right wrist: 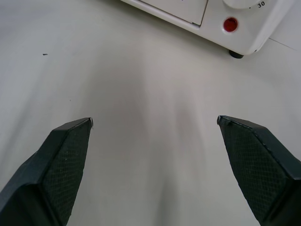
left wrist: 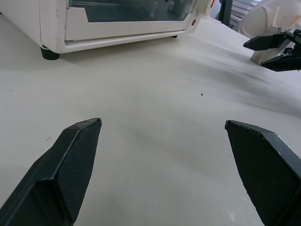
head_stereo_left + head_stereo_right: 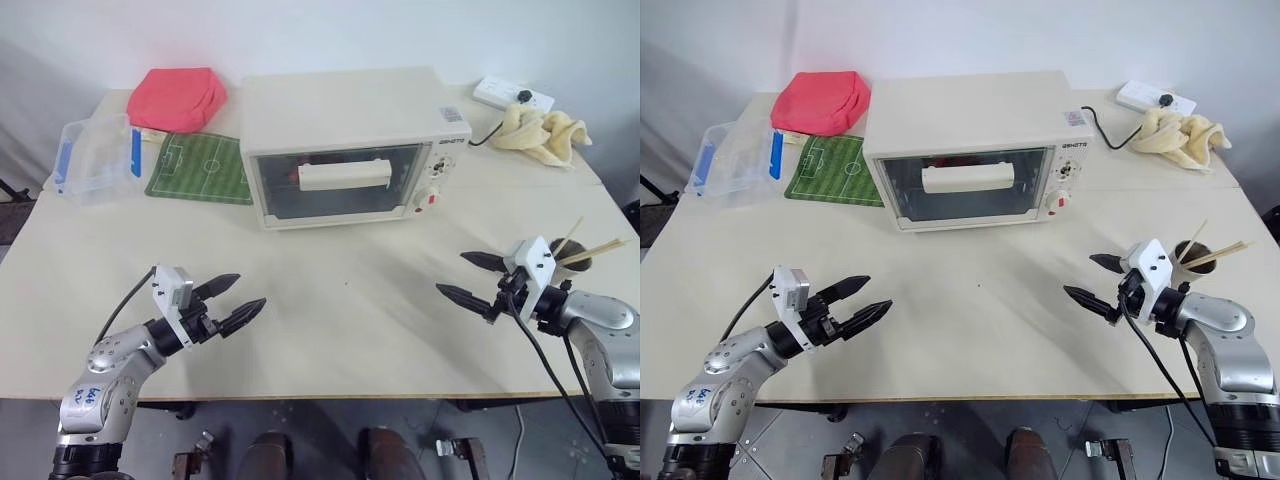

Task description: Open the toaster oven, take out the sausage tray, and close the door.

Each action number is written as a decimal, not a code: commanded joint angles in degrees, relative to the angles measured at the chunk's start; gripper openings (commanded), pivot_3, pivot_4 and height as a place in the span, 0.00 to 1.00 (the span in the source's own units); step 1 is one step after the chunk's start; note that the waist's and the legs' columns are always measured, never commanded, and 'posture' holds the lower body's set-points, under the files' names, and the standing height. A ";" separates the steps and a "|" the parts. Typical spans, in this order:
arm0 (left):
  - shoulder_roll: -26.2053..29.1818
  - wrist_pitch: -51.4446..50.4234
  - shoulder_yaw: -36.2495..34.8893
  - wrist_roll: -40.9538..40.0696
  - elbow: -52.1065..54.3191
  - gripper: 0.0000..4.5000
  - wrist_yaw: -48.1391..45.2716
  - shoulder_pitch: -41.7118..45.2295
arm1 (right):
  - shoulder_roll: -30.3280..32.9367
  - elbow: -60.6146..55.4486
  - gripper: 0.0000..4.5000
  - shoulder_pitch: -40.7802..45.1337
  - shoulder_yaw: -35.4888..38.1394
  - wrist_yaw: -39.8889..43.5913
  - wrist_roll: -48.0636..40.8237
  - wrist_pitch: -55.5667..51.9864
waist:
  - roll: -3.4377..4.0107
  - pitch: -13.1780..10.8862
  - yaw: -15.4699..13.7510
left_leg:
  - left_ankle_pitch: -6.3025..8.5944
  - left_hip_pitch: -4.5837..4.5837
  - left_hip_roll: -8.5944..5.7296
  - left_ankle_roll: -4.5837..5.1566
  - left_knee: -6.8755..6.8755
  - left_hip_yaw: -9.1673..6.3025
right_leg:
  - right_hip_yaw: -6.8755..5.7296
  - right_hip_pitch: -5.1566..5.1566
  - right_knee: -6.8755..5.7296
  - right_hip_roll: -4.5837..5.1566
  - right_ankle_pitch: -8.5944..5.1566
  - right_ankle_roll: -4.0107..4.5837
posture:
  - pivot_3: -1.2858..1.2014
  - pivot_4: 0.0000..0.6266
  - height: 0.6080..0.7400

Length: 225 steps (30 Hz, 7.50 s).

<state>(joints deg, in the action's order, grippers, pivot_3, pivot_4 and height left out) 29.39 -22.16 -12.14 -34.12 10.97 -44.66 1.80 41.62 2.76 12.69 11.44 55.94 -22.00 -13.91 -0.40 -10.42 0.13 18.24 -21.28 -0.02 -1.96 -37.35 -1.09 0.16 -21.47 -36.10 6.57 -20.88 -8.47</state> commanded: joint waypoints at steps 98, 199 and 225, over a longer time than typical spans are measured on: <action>4.23 -2.67 4.43 4.88 -46.21 0.01 -26.32 47.12 | -0.88 -6.38 1.00 33.78 -25.45 13.43 12.33 -13.05 | -0.02 -0.01 1.61 | 0.13 -0.38 -0.08 -0.11 -0.63 -1.11 | -1.39 -0.14 -0.83 0.17 0.01 0.00 | 0.52 0.24 1.00; -5.45 -12.47 -11.41 -17.74 7.04 1.00 8.03 9.75 | -29.98 31.19 0.21 47.65 -42.10 -47.54 66.32 3.91 | 0.00 0.00 4.27 | 0.07 -0.75 -0.33 -0.18 -0.88 -1.77 | -2.75 -0.22 -1.43 0.77 0.00 0.02 | 0.52 0.24 1.00; -3.75 -12.55 -10.75 -18.15 1.49 1.00 10.44 12.86 | -27.39 19.82 0.01 46.18 -39.70 -45.04 65.96 6.28 | -0.01 0.01 4.50 | 0.07 -0.78 -0.34 -0.19 -0.77 -1.72 | -2.79 -0.22 -1.31 0.76 0.00 0.02 | 0.52 0.24 1.00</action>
<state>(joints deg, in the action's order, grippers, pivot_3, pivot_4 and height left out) 24.69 -34.84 -23.48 -52.37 12.37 -32.81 13.82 14.93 26.33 55.87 -30.63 11.95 44.70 -8.82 -0.41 -10.42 4.63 18.31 -22.06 -0.36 -2.15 -38.12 -2.82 -2.62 -21.70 -37.42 7.33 -20.88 -8.45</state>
